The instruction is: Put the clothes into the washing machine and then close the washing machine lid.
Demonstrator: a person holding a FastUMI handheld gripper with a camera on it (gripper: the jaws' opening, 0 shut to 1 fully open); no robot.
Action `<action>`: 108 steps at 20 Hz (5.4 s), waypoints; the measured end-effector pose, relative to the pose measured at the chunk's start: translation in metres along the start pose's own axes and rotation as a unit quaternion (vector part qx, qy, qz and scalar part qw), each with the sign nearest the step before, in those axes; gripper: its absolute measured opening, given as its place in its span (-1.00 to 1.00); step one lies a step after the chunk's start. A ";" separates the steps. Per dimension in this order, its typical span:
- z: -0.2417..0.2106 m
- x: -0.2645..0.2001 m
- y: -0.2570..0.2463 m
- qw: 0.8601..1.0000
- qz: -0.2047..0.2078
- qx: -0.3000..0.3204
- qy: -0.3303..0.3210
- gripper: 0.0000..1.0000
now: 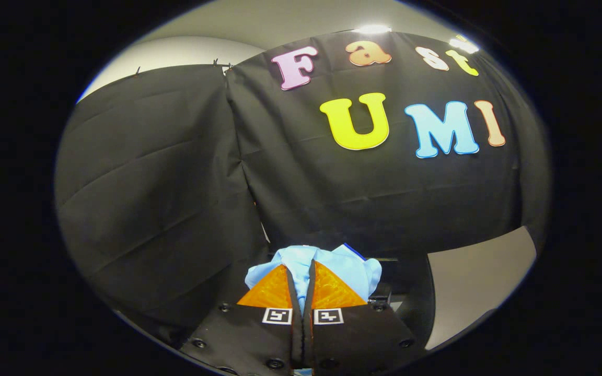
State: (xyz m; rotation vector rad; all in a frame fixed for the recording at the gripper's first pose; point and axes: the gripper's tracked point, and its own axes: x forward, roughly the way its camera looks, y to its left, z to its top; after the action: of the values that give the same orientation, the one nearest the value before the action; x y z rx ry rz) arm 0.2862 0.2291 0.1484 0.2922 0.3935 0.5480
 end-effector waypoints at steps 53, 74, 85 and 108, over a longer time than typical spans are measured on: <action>-0.321 0.229 -0.059 0.965 -0.127 0.024 0.227 -0.97; -0.335 0.226 -0.061 0.958 -0.143 0.030 0.245 -0.48; -0.322 0.212 -0.063 0.959 -0.152 0.005 0.237 0.96; -0.085 0.176 -0.073 0.986 -0.154 -0.027 0.056 0.96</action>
State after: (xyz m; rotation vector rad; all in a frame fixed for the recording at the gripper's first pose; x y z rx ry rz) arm 0.4195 0.2812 -0.0035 0.1444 0.5223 0.2722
